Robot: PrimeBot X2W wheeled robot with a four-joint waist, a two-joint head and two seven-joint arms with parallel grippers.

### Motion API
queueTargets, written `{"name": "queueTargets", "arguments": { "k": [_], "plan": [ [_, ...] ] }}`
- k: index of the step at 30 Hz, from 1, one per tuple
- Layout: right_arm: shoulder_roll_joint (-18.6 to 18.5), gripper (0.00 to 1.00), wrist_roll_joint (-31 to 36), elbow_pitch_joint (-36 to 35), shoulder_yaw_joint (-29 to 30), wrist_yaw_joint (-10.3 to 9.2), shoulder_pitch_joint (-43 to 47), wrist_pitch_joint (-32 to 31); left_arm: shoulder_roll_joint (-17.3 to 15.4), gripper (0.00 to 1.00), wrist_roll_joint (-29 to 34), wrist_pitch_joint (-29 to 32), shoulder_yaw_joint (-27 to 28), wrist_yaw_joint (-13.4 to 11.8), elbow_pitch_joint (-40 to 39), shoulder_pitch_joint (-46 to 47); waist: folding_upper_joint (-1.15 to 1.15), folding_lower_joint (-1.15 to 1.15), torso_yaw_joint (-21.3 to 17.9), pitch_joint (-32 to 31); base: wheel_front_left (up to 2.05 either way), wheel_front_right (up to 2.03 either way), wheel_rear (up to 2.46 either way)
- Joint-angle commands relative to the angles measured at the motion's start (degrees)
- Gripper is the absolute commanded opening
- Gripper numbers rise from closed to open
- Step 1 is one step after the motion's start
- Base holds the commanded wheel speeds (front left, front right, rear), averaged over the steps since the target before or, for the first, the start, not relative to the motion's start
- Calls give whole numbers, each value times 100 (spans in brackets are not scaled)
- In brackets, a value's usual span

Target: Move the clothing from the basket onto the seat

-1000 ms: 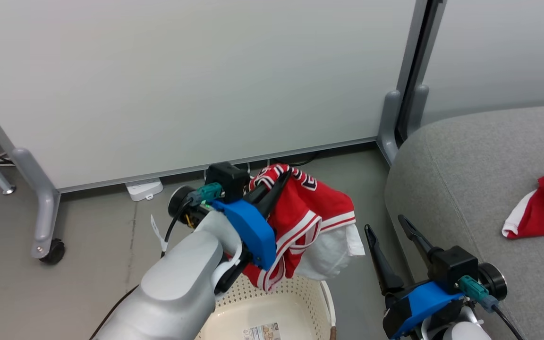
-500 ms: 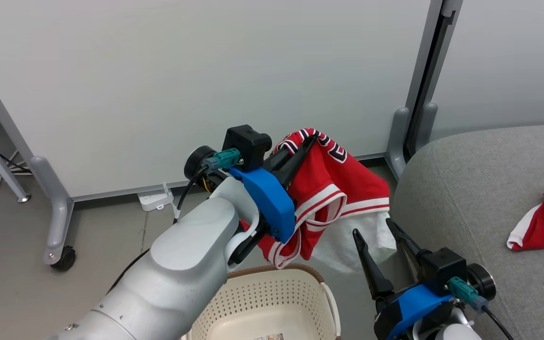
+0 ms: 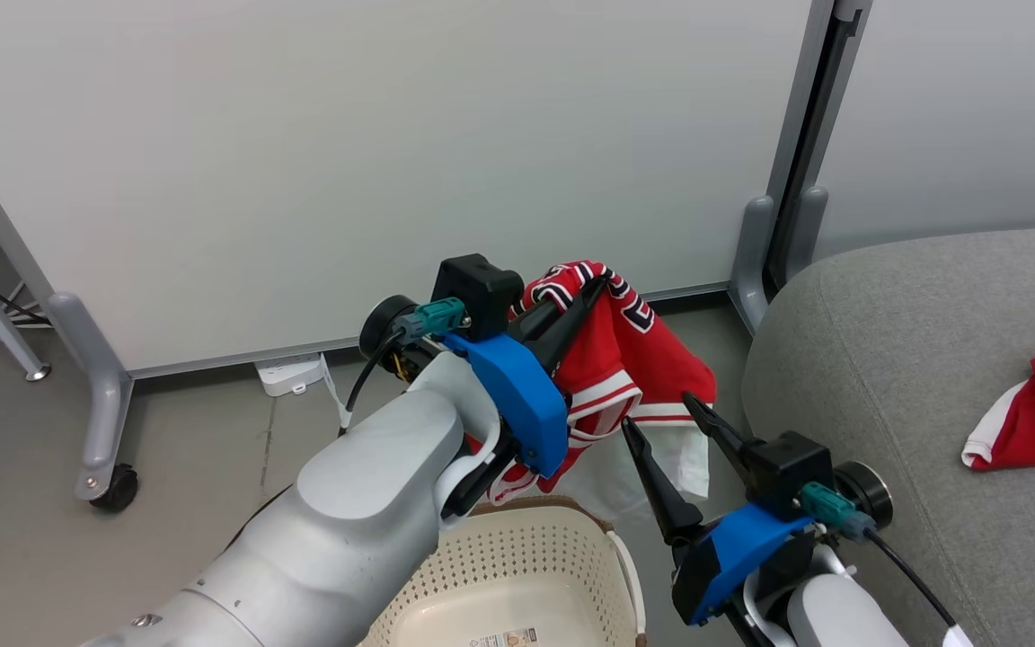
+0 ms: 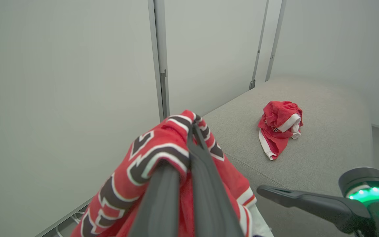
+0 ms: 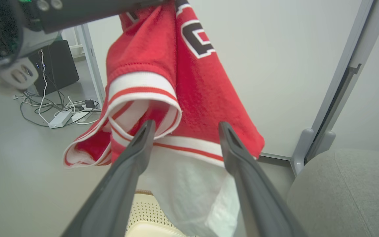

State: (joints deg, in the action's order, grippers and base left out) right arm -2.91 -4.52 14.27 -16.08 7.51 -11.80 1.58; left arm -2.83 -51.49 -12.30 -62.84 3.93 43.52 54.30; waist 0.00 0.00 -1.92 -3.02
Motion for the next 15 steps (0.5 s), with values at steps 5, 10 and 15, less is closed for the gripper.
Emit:
{"name": "queueTargets", "arguments": {
  "k": [5, 10, 15],
  "plan": [
    [0, 100, -266, 638, -289, -3, -619, -146, -11, 0, -169, -98, -178, -44, -39, 123, 0, 0, 61, 26, 0, 0, 0],
    [0, 100, -592, 1359, -578, -3, -1229, -31, -11, 0, -311, -130, -357, -76, -63, 139, 0, 0, 86, 48, 0, 0, 0],
    [0, 71, -1122, 2015, -993, -3, -1751, 97, -12, 0, -443, -158, -513, -115, -105, 173, 0, 0, 106, 59, 0, 0, 0]
  ]
}}
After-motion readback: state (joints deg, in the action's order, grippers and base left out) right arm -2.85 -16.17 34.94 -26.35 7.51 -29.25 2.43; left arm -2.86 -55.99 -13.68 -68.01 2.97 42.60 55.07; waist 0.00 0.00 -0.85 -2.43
